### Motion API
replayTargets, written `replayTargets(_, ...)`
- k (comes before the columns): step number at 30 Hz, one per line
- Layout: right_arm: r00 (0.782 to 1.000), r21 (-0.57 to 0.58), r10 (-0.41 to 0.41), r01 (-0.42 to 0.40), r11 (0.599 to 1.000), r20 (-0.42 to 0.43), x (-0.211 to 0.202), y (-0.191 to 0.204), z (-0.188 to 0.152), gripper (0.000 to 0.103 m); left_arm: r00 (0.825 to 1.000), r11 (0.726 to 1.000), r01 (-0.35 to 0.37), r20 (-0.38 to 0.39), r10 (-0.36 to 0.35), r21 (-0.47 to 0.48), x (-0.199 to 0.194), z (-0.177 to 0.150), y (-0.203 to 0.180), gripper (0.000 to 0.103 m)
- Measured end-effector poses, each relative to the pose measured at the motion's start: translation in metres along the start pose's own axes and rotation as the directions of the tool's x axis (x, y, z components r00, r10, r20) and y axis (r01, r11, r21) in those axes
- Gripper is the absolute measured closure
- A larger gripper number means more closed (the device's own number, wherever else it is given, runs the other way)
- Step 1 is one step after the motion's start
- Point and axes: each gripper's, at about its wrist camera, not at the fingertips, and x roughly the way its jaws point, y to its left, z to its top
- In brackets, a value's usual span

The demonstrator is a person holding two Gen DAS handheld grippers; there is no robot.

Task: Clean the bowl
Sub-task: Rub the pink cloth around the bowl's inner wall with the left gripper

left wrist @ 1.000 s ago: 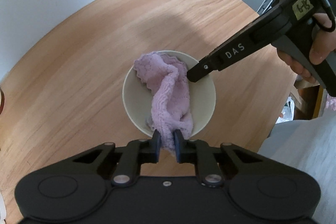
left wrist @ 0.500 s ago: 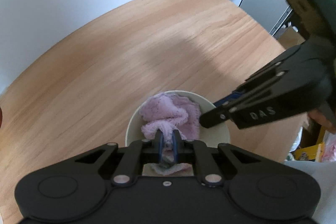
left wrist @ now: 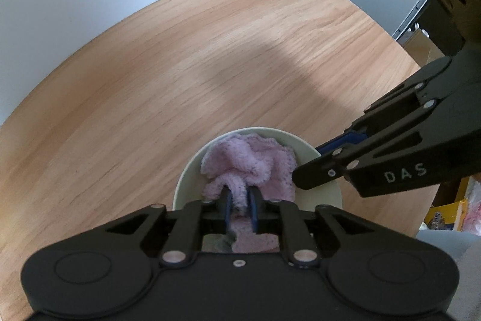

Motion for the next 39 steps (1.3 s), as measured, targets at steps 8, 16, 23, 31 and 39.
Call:
replayTargets(8, 1.000, 0.001, 0.011, -0.011, 1.000, -0.005, -0.002, -0.001, 0.001, 0.088, 0.999, 0.996, 0.037, -0.018, -0.036, 0.076, -0.006, -0.003, -0.010, 0.060)
replayTargets(16, 1.000, -0.006, 0.015, -0.015, 1.000, -0.008, -0.003, -0.001, 0.001, 0.088, 0.999, 0.996, 0.015, -0.031, -0.012, 0.092, 0.002, 0.001, -0.016, 0.060)
replayTargets(23, 1.000, -0.007, 0.017, -0.017, 1.000, -0.015, -0.002, -0.003, 0.002, 0.088, 0.999, 0.990, -0.014, -0.049, 0.021, 0.142, 0.011, -0.005, -0.024, 0.060)
replayTargets(31, 1.000, -0.011, 0.013, -0.014, 1.000, -0.023, 0.001, -0.004, 0.003, 0.088, 0.999, 0.991, -0.035, -0.019, 0.037, 0.127, 0.015, -0.011, -0.026, 0.061)
replayTargets(39, 1.000, 0.023, 0.027, -0.027, 0.999, -0.012, 0.003, -0.010, 0.003, 0.088, 0.997, 0.988, -0.071, 0.016, 0.069, 0.137, 0.015, -0.018, -0.031, 0.070)
